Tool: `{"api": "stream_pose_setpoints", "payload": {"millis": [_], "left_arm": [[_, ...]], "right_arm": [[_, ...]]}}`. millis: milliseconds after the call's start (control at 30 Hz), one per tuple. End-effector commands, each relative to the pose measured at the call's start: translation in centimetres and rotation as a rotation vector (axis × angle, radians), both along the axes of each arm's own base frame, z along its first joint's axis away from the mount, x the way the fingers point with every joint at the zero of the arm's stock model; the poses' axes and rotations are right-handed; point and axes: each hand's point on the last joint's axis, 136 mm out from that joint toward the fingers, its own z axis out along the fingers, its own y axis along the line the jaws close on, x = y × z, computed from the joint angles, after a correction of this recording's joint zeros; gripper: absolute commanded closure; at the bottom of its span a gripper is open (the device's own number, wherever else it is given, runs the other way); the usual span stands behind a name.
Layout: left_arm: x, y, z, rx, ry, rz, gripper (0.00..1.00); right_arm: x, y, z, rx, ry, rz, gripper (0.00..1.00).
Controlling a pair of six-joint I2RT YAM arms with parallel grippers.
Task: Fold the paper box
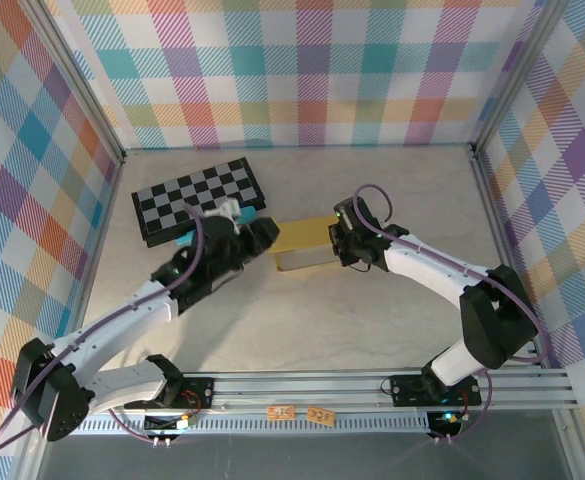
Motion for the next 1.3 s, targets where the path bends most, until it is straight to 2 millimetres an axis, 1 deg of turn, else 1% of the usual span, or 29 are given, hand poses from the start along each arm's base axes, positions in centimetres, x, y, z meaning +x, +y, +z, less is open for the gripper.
{"api": "stream_pose_setpoints", "payload": {"millis": [0, 33, 100, 167, 267, 333, 367, 433, 567, 700, 900, 933, 1000, 1100, 1167, 1267], "left_arm": [[1.5, 1.9, -5.3, 0.034, 0.289, 0.004, 0.52], [2.7, 1.3, -5.2, 0.005, 0.304, -0.031, 0.54], [4.6, -0.5, -6.6, -0.014, 0.357, -0.111, 0.55], [5.7, -1.6, -9.0, 0.002, 0.428, -0.153, 0.56], [6.5, -2.0, -11.9, 0.036, 0.482, -0.170, 0.56], [6.6, -2.4, -13.3, 0.040, 0.520, -0.184, 0.56], [6.2, -2.5, -14.2, 0.048, 0.562, -0.191, 0.56], [5.6, -2.5, -15.0, 0.062, 0.601, -0.193, 0.55], [4.7, -1.7, -15.2, 0.089, 0.632, -0.175, 0.52], [4.3, -2.0, -15.3, 0.054, 0.635, -0.183, 0.53], [4.0, -3.0, -15.6, 0.015, 0.642, -0.194, 0.59], [4.5, -3.5, -15.1, 0.000, 0.614, -0.199, 0.60], [4.6, -3.7, -14.9, -0.001, 0.605, -0.200, 0.63], [4.8, -3.7, -14.9, -0.003, 0.599, -0.196, 0.69], [4.8, -3.7, -15.0, 0.000, 0.599, -0.196, 0.75], [4.6, -3.7, -15.3, 0.002, 0.606, -0.200, 0.79]], "right_arm": [[-1.6, -0.7, -1.8, -0.079, 0.082, 0.029, 0.89], [-1.6, -0.7, -1.7, -0.083, 0.079, 0.038, 0.89], [-1.7, -0.7, -1.6, -0.098, 0.087, 0.055, 0.89], [-1.9, -0.9, -1.7, -0.110, 0.093, 0.065, 0.89], [-2.0, -1.0, -1.7, -0.120, 0.095, 0.072, 0.88], [-1.9, -0.9, -1.5, -0.125, 0.094, 0.079, 0.88], [-1.8, -0.8, -1.5, -0.126, 0.096, 0.084, 0.89], [-1.7, -0.6, -1.5, -0.125, 0.098, 0.093, 0.89], [-1.4, -0.3, -1.6, -0.122, 0.099, 0.100, 0.89], [-1.7, -0.1, -2.0, -0.115, 0.114, 0.107, 0.89], [-2.0, -0.1, -2.4, -0.107, 0.124, 0.110, 0.89], [-2.0, -0.1, -2.5, -0.106, 0.126, 0.111, 0.89], [-2.1, 0.0, -2.5, -0.103, 0.130, 0.117, 0.90], [-2.2, 0.1, -2.6, -0.098, 0.135, 0.122, 0.90], [-2.3, 0.2, -2.7, -0.095, 0.141, 0.122, 0.90], [-2.4, 0.3, -2.8, -0.087, 0.146, 0.125, 0.90]]}}
